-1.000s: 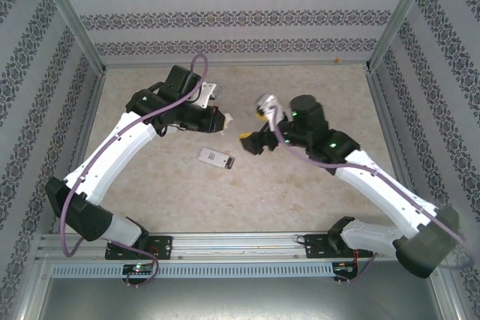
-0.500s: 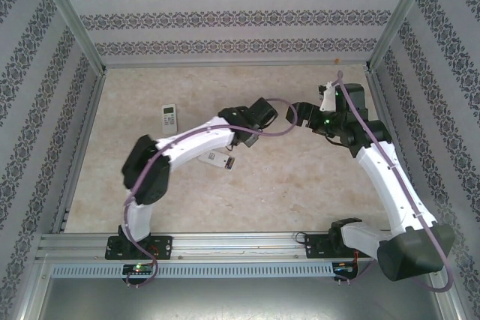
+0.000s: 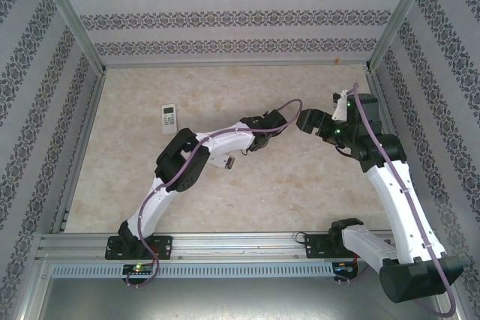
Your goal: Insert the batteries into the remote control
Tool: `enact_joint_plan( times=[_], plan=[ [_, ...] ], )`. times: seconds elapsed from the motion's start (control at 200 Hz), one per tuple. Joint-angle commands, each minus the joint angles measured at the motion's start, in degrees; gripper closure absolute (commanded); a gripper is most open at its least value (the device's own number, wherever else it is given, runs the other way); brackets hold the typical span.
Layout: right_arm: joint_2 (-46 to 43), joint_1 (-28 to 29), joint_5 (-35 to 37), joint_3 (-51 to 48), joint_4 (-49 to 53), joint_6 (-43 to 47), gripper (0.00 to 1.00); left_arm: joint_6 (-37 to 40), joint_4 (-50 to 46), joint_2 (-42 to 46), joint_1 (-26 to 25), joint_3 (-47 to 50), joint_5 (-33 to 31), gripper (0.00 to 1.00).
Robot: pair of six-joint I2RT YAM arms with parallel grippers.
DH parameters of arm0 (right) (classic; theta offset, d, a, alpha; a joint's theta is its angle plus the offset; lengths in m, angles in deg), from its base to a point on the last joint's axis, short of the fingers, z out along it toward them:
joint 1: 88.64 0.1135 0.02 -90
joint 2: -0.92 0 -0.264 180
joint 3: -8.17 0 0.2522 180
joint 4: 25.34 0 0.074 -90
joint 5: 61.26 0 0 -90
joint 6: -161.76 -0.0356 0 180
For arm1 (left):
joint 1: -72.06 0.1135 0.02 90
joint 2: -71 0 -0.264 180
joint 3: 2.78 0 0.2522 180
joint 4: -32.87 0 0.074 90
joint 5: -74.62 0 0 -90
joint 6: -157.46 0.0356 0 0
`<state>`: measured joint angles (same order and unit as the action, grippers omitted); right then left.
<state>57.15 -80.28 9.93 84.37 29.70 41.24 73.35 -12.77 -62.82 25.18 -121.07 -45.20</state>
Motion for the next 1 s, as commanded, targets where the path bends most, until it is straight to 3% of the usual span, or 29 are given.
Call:
enact_joint_plan(
  times=[0.0,0.285,0.46,0.644,0.804,0.879,0.994],
  plan=[
    [-1.9,-0.03,0.4,-0.23,0.04,0.01,0.1,1.82,-3.23,-4.18,-0.67,-1.55,6.02,0.81],
    [-2.63,-0.35,2.87,1.38,-0.08,0.54,0.08,1.39,-2.93,-1.52,-1.12,-1.12,13.7,0.45],
    [-1.6,-0.89,4.83,3.92,-1.14,6.48,0.05,-6.58,-4.63,6.45,0.46,-1.29,18.64,0.4],
    [0.66,0.13,1.74,1.26,-8.93,25.36,0.02,-25.57,1.84,27.34,8.79,13.29,32.86,0.34],
    [9.46,8.6,8.45,-0.59,-13.26,38.54,0.02,-44.29,15.93,47.37,21.27,35.01,46.99,0.3],
    [17.46,12.97,11.47,2.2,-12.45,38.54,0.02,-44.81,16.3,53.99,25.3,39.96,48.74,0.27],
    [32.04,15.04,9.4,10.35,-7.25,31.28,0.02,-41.19,11.57,58.64,29.56,41.6,51.85,0.22]
  ],
)
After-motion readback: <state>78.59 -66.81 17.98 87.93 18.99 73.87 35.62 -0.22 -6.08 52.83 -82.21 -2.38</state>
